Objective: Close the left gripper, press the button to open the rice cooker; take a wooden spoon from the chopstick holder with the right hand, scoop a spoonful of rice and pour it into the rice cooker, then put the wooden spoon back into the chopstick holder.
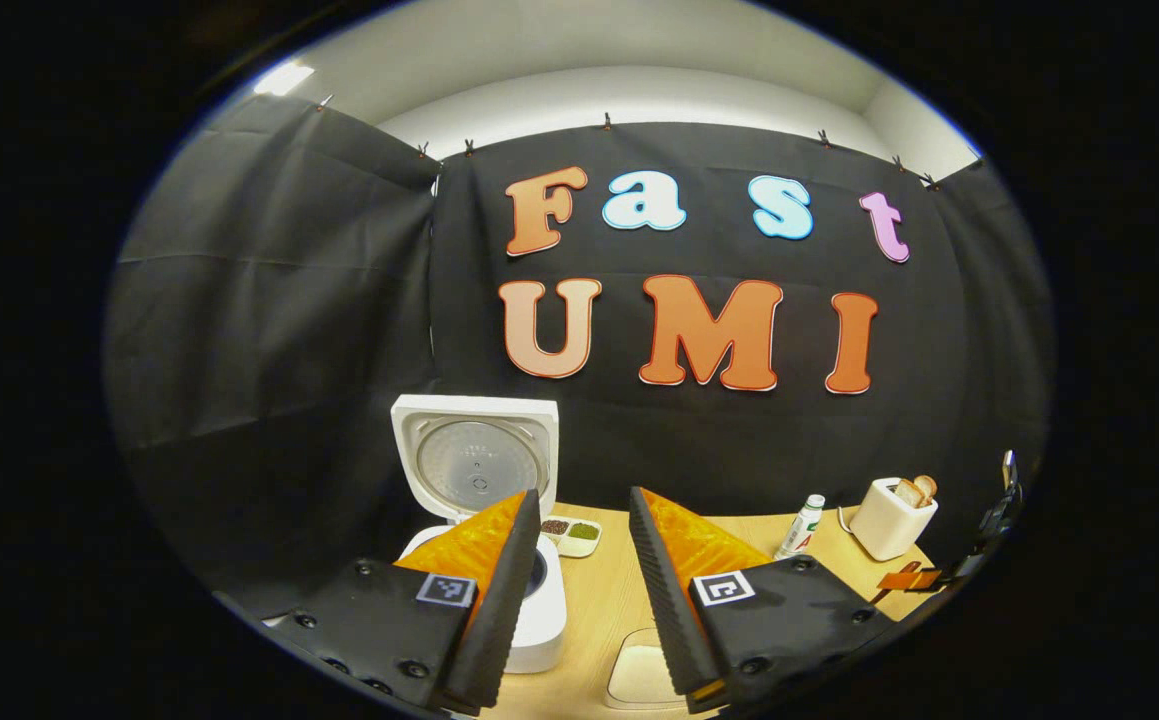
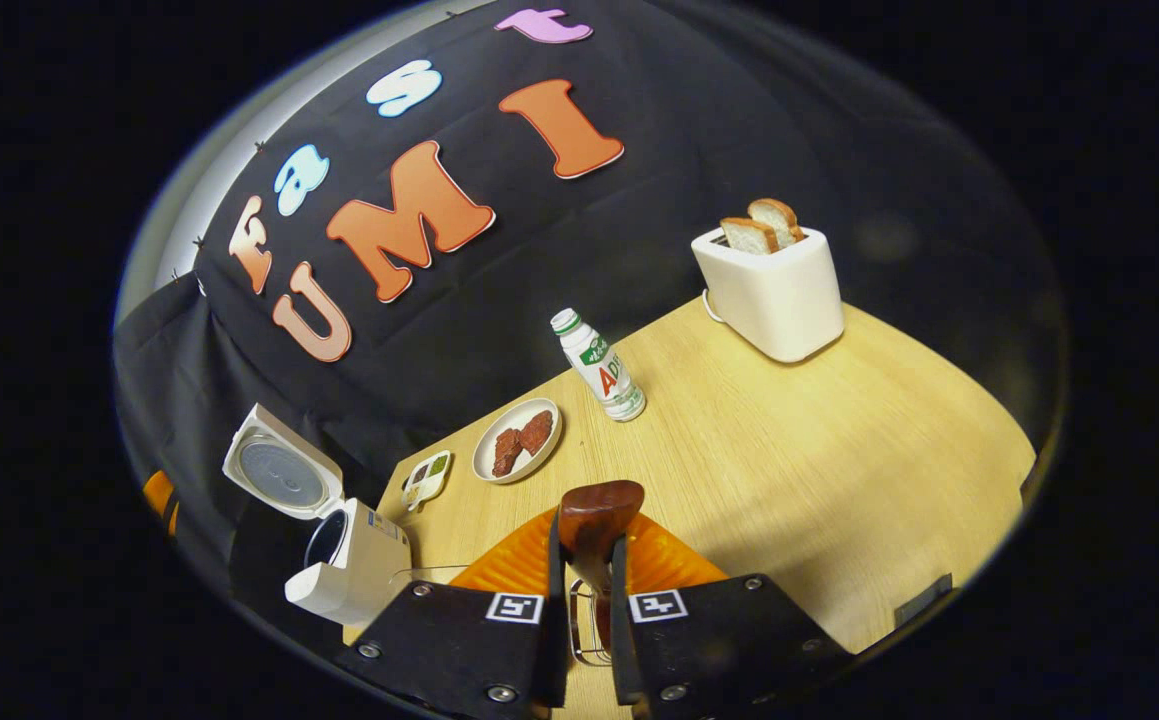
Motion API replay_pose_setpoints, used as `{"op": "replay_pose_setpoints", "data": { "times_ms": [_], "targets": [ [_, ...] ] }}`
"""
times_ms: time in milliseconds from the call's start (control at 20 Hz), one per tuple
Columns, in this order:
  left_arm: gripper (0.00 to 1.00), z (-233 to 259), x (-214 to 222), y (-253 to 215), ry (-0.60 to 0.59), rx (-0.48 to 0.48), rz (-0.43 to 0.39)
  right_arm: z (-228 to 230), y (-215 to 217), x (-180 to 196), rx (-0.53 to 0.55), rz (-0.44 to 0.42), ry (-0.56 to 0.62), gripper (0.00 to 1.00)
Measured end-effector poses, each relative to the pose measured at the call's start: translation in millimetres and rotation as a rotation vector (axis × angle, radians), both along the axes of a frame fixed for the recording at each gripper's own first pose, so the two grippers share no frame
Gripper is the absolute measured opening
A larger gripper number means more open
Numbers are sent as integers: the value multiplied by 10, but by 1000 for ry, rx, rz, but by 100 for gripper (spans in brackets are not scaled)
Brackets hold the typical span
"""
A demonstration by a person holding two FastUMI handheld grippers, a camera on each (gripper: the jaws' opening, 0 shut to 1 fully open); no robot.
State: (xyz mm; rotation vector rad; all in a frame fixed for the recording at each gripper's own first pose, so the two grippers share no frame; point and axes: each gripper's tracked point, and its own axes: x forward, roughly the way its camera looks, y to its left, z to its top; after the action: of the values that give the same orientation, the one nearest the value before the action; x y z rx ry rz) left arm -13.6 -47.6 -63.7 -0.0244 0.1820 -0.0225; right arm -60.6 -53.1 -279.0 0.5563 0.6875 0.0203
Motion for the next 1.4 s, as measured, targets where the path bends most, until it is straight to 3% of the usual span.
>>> {"op": "replay_pose_setpoints", "data": {
  "times_ms": [300,400,550,750,900,1100,1200,1400],
  "targets": [
    [61,-112,227,657,18,-32,-7,1043,547,107,-120,54,-178,17],
    [72,-120,271,875,8,-34,2,1226,857,170,-118,83,-216,17],
    [82,-123,297,1161,-7,-14,6,1063,1266,130,-162,129,-209,17],
    [82,-170,306,1452,-13,2,7,546,1662,8,-237,199,-123,17],
    [81,-239,289,1651,0,6,21,261,1744,-35,-361,245,-92,17],
    [81,-290,230,1887,9,3,65,-77,1869,-83,-451,299,-60,17],
    [81,-334,182,1987,21,4,85,-246,1941,-186,-403,295,-2,17],
    [81,-371,123,2168,37,7,114,-312,1990,-145,-280,178,46,18]
  ]
}}
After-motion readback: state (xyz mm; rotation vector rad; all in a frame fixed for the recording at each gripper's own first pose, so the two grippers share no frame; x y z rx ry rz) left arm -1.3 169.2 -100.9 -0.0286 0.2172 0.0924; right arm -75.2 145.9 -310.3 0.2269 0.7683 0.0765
